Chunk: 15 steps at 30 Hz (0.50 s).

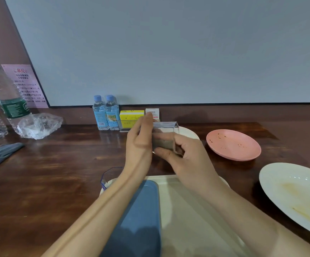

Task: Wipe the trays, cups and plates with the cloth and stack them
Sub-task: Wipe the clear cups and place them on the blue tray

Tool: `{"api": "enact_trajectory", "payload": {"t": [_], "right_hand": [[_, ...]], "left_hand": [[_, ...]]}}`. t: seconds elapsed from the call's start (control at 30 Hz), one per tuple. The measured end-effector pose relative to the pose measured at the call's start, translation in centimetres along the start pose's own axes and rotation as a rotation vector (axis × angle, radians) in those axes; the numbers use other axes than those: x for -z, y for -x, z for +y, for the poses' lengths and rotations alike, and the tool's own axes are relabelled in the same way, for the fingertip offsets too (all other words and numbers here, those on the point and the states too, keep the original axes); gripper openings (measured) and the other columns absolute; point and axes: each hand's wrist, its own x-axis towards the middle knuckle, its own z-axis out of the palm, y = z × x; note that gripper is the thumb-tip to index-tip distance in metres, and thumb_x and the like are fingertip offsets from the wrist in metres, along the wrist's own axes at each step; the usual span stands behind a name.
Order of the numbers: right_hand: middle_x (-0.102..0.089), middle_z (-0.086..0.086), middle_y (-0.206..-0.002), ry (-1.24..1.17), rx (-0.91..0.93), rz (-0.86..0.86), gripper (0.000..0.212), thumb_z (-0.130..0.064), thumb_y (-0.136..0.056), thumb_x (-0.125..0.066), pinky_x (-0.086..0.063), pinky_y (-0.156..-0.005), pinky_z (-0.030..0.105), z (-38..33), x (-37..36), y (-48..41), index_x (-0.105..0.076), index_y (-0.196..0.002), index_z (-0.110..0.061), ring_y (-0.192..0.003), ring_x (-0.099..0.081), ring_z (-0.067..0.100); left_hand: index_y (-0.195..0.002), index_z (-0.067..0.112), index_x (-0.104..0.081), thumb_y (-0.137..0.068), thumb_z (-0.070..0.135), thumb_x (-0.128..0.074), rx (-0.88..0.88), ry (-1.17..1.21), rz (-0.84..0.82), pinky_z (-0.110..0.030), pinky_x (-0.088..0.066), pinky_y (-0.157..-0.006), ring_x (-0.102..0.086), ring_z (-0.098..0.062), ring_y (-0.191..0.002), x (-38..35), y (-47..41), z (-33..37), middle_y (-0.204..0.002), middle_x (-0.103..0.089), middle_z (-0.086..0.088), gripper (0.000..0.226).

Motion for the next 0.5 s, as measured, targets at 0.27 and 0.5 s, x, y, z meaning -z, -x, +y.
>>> {"api": "enact_trajectory", "payload": {"t": [0.27, 0.5], "right_hand": [[-0.072, 0.003, -0.086, -0.633, -0.358, -0.027, 0.022, -0.019, -0.096, -0.069, -0.033, -0.060, 0.031, -1.3, 1.7, -0.3, -0.079, -0.115, -0.012, -0.064, -0.050, 0.013], [-0.080, -0.009, -0.110, 0.036, 0.059, 0.041, 0.030, -0.005, -0.099, -0.069, -0.051, -0.100, 0.020, -1.1, 1.0, -0.4, -0.077, -0.122, -0.023, -0.104, -0.074, 0.009]], "left_hand": [[-0.119, 0.030, -0.063, -0.106, 0.038, -0.052, -0.572, -0.170, -0.114, -0.041, -0.053, -0.087, -0.063, -0.018, -0.101, 0.9, 0.7, -0.9, -0.112, -0.066, 0.003, 0.020], [-0.122, 0.006, -0.070, -0.099, 0.070, -0.053, 0.307, 0.168, -0.136, -0.044, -0.048, -0.075, -0.065, -0.032, -0.094, -0.5, 0.5, 1.6, -0.115, -0.076, -0.024, 0.070]]}}
